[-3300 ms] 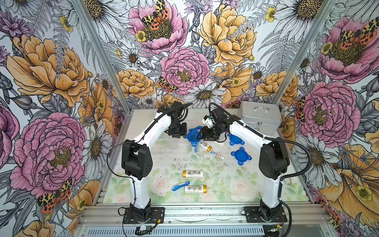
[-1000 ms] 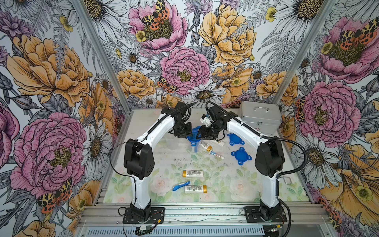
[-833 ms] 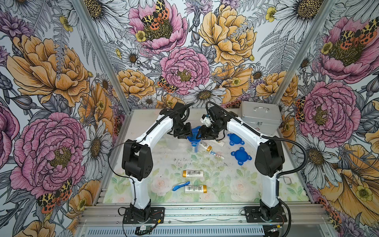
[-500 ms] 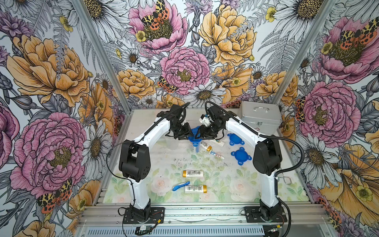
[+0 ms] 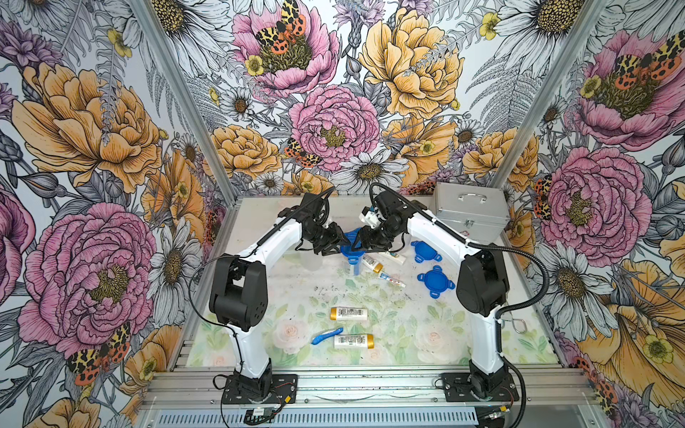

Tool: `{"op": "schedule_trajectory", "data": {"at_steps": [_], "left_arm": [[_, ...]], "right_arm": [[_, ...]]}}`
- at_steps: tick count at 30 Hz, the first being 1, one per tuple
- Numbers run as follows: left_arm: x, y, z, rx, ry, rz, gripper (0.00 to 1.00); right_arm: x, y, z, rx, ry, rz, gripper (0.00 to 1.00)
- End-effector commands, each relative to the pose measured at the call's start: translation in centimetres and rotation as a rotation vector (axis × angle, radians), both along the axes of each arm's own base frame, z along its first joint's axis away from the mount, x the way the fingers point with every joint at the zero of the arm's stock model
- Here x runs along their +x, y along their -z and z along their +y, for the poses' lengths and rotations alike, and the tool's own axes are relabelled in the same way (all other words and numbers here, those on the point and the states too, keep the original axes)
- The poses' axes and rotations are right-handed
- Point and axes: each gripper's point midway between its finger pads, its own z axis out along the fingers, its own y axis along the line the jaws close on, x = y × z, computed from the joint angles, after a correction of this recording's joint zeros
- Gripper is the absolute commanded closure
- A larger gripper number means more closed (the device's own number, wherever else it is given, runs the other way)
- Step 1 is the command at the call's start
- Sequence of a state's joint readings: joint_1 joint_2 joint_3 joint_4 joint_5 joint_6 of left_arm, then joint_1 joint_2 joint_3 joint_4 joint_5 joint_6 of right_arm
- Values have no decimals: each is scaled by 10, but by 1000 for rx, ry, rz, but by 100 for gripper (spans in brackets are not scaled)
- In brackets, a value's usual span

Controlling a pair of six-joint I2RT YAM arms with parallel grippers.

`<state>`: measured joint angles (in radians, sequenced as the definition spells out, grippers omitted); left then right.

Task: Pack away toiletry kits
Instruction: Close the fastener on the container.

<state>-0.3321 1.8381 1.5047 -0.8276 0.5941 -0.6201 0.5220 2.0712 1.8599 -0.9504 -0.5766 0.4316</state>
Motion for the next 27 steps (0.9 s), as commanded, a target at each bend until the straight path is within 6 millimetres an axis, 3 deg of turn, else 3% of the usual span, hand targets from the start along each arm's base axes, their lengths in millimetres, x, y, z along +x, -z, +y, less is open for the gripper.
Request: {"op": "schedule_trajectory", "data": {"at_steps": [1,7,10,13,20,27], "left_arm": [[-9,-5,14,21,-29,-6,47],[-16,-32,28,132,10,-69,45],[-13,-56,44,255,40,-125,50],[0,-74,44,311,77,-184,56],[49,-52,10,343,137,-195,83],[47,-26,-3,380,185,-163,96]], "right_arm": [[1,2,4,3,-24,-29,36],[0,-13,-11,-10,-5,-71,25],[-10,-16,-17,-19,1,-69,24],[-22,-16,-18,-32,-9,-67,25],[-30,2,-18,-59,-25,-33,37],[-27,10,-18,-74,-27,-29,38]]}}
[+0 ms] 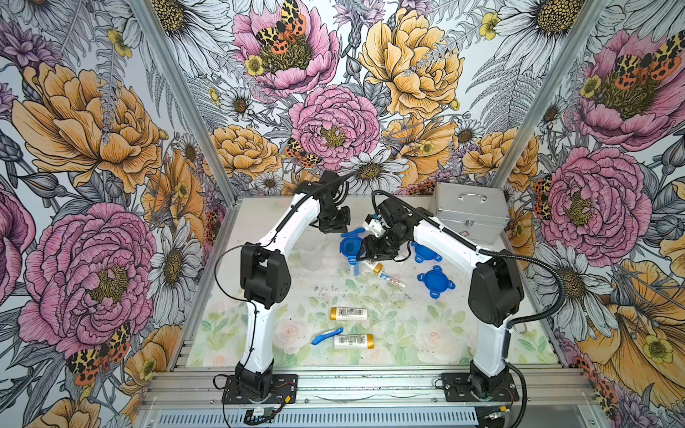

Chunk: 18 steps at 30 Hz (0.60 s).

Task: Pack away toiletry kits
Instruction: Close the fastener on the container.

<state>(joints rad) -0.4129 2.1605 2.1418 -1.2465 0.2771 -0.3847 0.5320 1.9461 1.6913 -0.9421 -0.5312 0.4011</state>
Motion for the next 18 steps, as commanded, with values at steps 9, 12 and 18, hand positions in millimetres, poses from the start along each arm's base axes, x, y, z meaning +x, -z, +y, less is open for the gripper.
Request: {"op": "schedule_trajectory", "data": {"at_steps": [9,12,18], "left_arm": [[-30,-4,15,93,27,-4,100],[-40,0,18,107,32,15,100],[-58,5,14,121,53,39,100]], "right_arm": [[10,15,-1,-37,2,-12,38],[13,18,-2,-38,5,-8,38],[20,19,-4,-38,11,-13,37]]}}
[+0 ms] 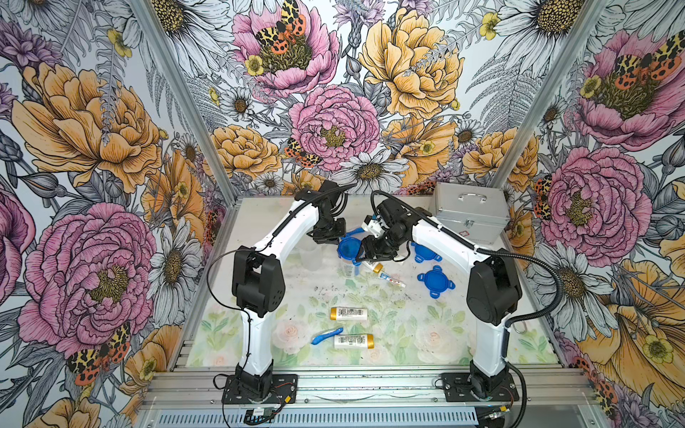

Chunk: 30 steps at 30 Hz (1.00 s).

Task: Pack away toiletry kits
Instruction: Close the fastener on the container.

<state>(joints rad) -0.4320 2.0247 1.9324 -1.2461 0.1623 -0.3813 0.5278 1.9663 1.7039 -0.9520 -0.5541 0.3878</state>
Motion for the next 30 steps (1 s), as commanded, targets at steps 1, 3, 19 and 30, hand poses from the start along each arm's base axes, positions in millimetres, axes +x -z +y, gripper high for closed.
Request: {"op": "schedule_trajectory", "data": {"at_steps": [1,3,19,30], "left_arm": [[-24,-2,-14,-10,62,30,100],[-30,-3,-16,-11,61,37,100],[-29,-56,-7,-80,21,-65,72],[7,-46,-19,-20,105,-106,64]], "right_arm": [[21,16,-7,-48,27,-32,37],[23,15,-9,-48,33,-35,38],[17,11,-12,-45,36,-34,37],[20,19,-12,-57,47,-20,37]]}}
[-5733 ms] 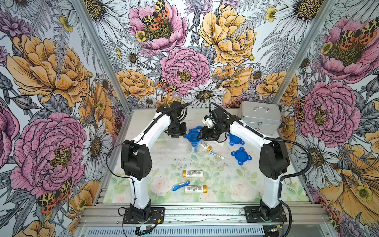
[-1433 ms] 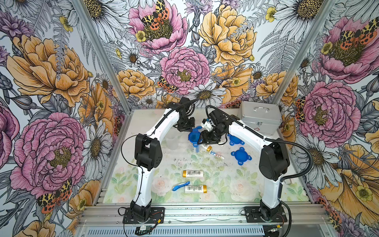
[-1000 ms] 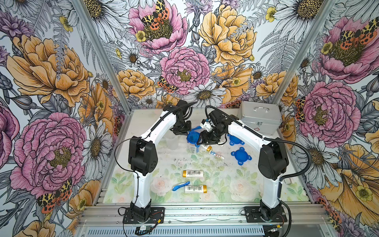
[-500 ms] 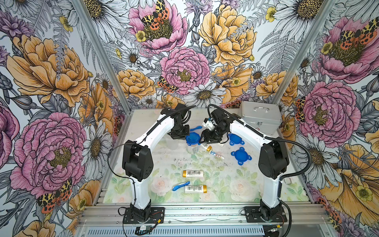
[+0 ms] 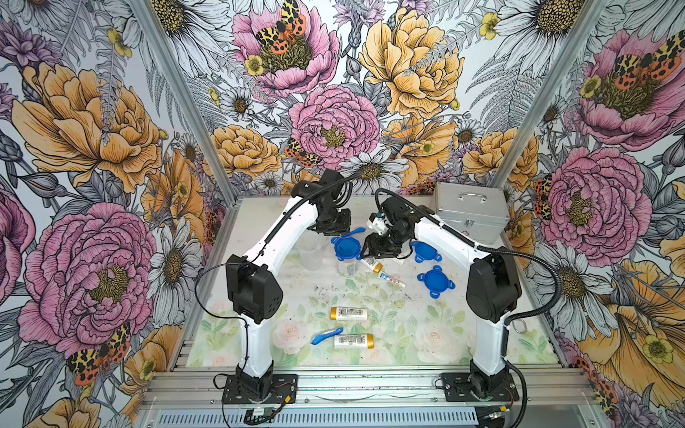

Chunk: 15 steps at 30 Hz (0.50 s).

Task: Pack away toiletry kits
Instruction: Close the fastener on the container.

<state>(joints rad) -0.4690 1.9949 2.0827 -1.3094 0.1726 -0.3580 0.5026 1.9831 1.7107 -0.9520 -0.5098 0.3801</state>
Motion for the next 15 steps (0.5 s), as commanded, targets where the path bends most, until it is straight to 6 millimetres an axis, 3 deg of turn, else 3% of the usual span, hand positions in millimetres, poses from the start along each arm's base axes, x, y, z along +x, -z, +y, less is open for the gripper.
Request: {"op": "schedule_trajectory", "data": {"at_steps": [1,4,8,15], "left_arm": [[11,13,0,45,50,-5,62],[17,20,4,43,47,9,59],[13,26,7,46,54,30,47],[2,34,5,29,60,74,46]], "right_arm": [[7,11,2,-17,13,-4,38],[9,12,2,-21,16,-5,38],[11,14,3,-20,20,-5,38],[13,15,6,-7,20,-3,38]]}}
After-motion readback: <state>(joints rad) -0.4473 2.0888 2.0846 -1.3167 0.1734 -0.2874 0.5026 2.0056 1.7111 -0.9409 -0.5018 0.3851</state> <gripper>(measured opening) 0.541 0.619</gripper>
